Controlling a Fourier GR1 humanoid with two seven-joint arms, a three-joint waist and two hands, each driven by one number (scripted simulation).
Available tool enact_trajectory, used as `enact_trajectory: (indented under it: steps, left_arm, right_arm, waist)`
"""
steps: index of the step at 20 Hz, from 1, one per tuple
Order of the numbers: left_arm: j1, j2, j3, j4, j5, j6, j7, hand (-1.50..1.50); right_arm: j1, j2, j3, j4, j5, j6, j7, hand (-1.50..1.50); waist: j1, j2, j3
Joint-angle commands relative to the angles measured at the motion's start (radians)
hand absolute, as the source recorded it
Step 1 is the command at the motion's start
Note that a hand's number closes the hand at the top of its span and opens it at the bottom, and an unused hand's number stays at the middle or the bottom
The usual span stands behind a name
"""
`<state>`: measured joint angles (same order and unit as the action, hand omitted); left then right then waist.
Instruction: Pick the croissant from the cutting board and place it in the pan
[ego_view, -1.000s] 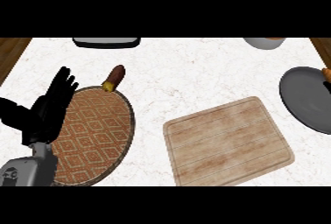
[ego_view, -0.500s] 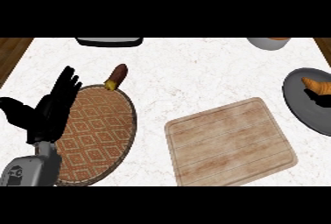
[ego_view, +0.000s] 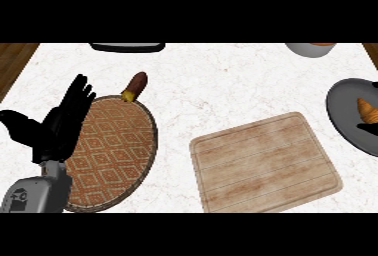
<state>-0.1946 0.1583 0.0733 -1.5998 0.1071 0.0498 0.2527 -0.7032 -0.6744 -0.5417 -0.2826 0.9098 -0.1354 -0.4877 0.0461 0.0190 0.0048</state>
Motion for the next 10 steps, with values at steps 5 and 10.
enact_trajectory:
  steps: [5,10]
  left_arm:
    - [-0.012,-0.017,-0.013,-0.028,-0.02,0.035,0.037,0.0]
    - [0.015,-0.01,-0.005,-0.001,-0.027,0.023,-0.006,0.0]
  right_arm:
    - [-0.003,-0.037,-0.169,0.062,-0.19,0.095,-0.194,-1.5]
    - [0.011,-0.177,-0.292,0.123,-0.32,0.339,-0.203,-1.5]
  waist:
    - [-0.016,-0.006,0.001]
    - [-0.028,-0.005,0.002]
